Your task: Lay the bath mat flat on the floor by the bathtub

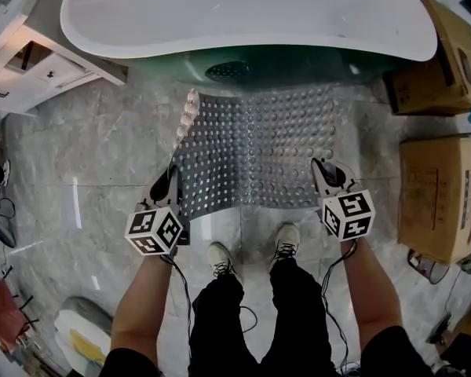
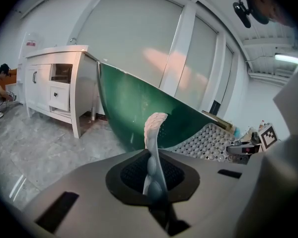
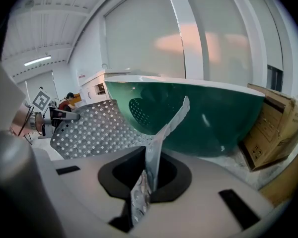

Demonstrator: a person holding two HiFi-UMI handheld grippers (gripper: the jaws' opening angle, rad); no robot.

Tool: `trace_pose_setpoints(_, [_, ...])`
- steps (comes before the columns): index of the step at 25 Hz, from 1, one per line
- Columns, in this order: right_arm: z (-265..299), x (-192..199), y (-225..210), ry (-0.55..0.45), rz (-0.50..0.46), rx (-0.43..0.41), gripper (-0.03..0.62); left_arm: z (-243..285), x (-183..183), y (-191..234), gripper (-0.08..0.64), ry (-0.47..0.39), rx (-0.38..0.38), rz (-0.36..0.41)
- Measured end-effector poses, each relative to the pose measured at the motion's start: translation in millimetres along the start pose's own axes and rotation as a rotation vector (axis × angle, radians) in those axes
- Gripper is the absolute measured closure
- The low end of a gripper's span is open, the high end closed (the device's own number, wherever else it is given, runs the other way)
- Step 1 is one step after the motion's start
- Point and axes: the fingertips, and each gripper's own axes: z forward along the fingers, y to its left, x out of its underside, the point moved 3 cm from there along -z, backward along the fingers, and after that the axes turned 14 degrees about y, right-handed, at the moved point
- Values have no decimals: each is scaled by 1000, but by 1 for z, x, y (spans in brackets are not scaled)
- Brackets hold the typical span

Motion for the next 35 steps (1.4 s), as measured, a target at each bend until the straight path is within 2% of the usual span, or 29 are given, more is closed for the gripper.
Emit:
trace_pose_setpoints(10, [105,64,-37,-22,3,38,559,102,59,36,529,-4,-2,20])
trace_pose_setpoints(13, [131,79,-46,-22,8,43,560,128,72,46,529,-3,1,49])
trace_pose_setpoints(23, [212,107,-75,-42,0,59,558,206,103,88,529,-38,-13,83])
trace_pose_setpoints(31, [249,122,-92,-17,20,59,558,247,116,107,529,-33,-31,100])
trace_pose_setpoints(35, [261,133,-103,5,71,58,557,261,124,114,529,-23,-45,87])
